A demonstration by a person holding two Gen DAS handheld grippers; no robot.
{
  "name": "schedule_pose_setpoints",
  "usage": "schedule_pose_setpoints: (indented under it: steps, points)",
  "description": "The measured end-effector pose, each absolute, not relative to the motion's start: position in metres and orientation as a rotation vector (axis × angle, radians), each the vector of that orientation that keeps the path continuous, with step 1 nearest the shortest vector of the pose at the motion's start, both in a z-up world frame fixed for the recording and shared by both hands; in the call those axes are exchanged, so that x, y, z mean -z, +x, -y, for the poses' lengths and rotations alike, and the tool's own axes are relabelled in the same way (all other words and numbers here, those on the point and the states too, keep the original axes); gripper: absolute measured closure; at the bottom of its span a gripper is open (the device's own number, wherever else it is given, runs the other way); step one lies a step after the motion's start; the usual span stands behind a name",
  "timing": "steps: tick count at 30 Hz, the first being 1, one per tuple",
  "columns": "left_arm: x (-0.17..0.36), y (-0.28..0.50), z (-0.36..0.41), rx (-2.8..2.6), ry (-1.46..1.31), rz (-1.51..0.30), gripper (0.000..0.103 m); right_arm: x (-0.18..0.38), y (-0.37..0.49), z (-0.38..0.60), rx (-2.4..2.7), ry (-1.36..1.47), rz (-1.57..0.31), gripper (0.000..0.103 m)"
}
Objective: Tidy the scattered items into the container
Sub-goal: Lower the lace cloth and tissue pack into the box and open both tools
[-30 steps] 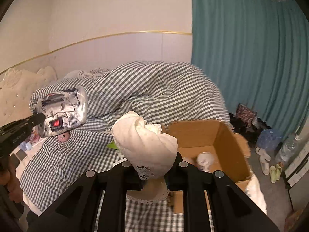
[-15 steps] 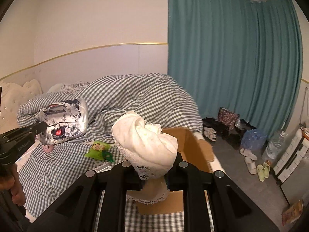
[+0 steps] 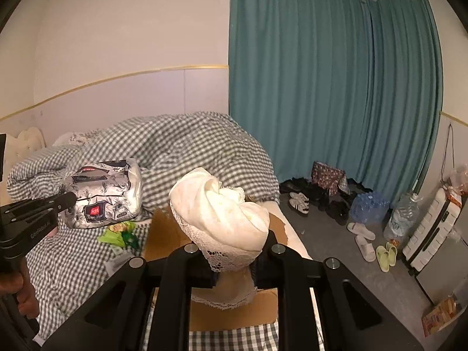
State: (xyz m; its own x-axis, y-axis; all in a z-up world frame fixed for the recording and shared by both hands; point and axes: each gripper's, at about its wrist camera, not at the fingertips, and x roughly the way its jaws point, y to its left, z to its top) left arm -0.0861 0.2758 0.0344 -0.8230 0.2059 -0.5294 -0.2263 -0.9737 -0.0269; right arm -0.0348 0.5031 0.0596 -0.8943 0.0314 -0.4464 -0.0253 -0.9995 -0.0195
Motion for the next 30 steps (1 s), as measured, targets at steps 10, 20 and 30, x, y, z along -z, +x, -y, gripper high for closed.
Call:
schedule_pose_setpoints:
  steps: [10, 20, 30]
  points:
    - [0.004, -0.126, -0.31, -2.757, -0.894, -0.093, 0.098, -0.009, -0.09, -0.517, -2.99, -0.896, 0.033, 0.087]
    - [0.04, -0.159, -0.327, -2.734, -0.962, -0.13, 0.098, 0.047, -0.136, -0.516, -2.953, -1.044, 0.038, 0.08]
    - [0.062, -0.18, -0.344, -2.705, -0.996, -0.156, 0.098, 0.064, -0.146, -0.527, -2.909, -0.988, 0.056, 0.018]
